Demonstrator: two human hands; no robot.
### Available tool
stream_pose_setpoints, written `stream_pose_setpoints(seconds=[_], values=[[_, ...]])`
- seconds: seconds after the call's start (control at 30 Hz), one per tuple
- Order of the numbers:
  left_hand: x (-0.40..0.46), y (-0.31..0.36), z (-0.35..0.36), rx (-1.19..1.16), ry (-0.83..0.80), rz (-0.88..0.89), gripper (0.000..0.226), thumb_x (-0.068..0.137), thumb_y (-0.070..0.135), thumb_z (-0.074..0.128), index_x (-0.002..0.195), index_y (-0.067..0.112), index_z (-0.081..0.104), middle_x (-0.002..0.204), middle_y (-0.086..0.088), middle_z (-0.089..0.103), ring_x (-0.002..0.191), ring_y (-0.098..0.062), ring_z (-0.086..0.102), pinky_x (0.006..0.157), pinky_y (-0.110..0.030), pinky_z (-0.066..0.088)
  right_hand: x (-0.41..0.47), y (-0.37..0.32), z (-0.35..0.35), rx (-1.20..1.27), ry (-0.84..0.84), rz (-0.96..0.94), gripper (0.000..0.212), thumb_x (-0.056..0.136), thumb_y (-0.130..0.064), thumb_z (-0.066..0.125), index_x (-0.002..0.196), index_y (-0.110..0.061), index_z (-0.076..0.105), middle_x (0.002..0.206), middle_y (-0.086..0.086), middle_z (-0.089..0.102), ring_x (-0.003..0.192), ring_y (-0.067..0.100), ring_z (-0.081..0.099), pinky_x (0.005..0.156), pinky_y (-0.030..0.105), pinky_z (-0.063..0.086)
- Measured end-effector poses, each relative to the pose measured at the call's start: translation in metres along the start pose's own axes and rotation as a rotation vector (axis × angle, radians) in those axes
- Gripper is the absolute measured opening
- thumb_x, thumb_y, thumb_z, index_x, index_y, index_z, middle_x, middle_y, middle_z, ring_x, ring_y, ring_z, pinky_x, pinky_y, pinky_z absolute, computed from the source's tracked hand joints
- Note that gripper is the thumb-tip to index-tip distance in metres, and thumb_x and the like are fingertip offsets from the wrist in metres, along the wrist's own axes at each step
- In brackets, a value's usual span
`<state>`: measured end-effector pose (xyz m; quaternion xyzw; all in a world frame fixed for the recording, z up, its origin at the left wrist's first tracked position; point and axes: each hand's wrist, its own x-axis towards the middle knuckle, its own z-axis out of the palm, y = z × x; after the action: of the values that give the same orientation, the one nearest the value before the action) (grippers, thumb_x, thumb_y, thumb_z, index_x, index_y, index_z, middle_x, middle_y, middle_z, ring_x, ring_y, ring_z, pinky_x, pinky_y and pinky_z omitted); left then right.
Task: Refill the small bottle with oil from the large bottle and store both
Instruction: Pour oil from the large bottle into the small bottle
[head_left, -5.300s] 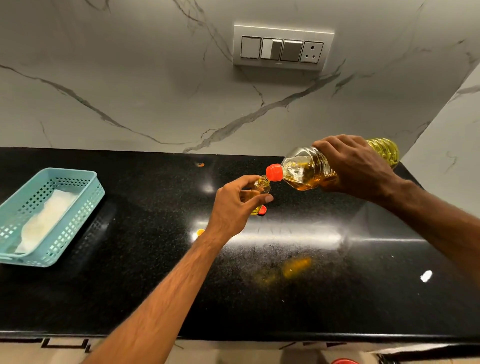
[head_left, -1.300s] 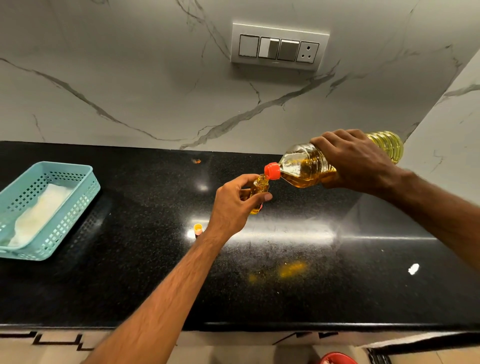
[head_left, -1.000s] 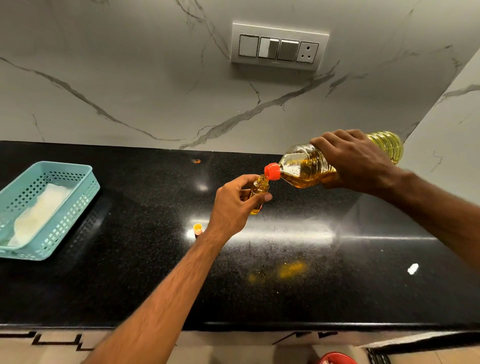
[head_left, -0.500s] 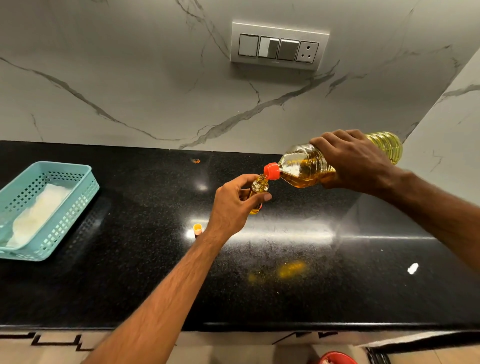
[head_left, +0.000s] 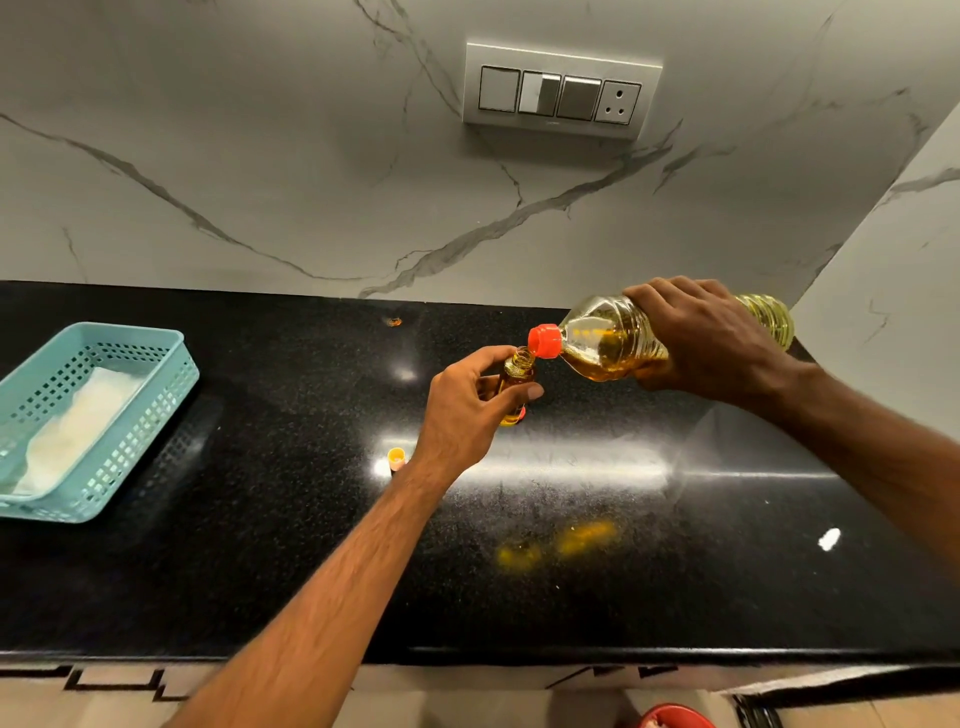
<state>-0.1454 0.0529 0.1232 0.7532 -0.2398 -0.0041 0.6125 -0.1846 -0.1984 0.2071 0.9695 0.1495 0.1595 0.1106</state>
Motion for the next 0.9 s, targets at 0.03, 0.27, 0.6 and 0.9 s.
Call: stream_pose_setpoints(seconds=[0.03, 0.27, 0.6, 0.9], values=[[0.0, 0.0, 0.0, -0.008, 0.002, -0.002, 0.041, 0.08, 0.027, 0.076, 0.118, 0.017, 0.064, 0.101, 0.003, 0.071, 0.091, -0.009, 0.069, 0.084, -0.029, 0.058, -0.002, -0.001, 0.003, 0.019, 0.006, 0.013, 0.087, 0.057, -0.04, 0.088, 0.127, -0.005, 0.048, 0.113, 0.017, 0.063, 0.101, 0.035, 0.061, 0.09, 0.05, 0.048], [0.002, 0.002, -0.001, -0.061, 0.012, 0.009, 0.04, 0.08, 0.025, 0.075, 0.118, 0.017, 0.063, 0.103, 0.005, 0.07, 0.095, -0.009, 0.068, 0.086, -0.026, 0.057, -0.017, -0.018, 0.031, 0.274, 0.049, 0.129, 0.082, 0.061, -0.034, 0.087, 0.127, -0.004, 0.049, 0.112, 0.016, 0.063, 0.096, 0.031, 0.061, 0.081, 0.039, 0.048], [-0.003, -0.02, 0.004, -0.123, -0.008, -0.069, 0.037, 0.08, 0.021, 0.076, 0.115, 0.018, 0.064, 0.101, 0.008, 0.07, 0.094, -0.005, 0.068, 0.082, -0.023, 0.057, -0.034, -0.05, 0.083, 1.178, 0.304, 0.696, 0.065, 0.069, -0.02, 0.085, 0.12, -0.014, 0.046, 0.106, -0.004, 0.061, 0.095, 0.013, 0.064, 0.083, 0.03, 0.054], [-0.025, -0.084, 0.001, -0.027, 0.01, -0.228, 0.032, 0.077, 0.013, 0.079, 0.105, 0.021, 0.066, 0.095, 0.001, 0.072, 0.091, -0.012, 0.069, 0.085, -0.027, 0.056, -0.03, -0.084, 0.124, 1.358, 0.428, 0.854, 0.059, 0.067, -0.016, 0.086, 0.113, -0.018, 0.05, 0.122, 0.012, 0.059, 0.102, 0.018, 0.065, 0.08, 0.022, 0.055]])
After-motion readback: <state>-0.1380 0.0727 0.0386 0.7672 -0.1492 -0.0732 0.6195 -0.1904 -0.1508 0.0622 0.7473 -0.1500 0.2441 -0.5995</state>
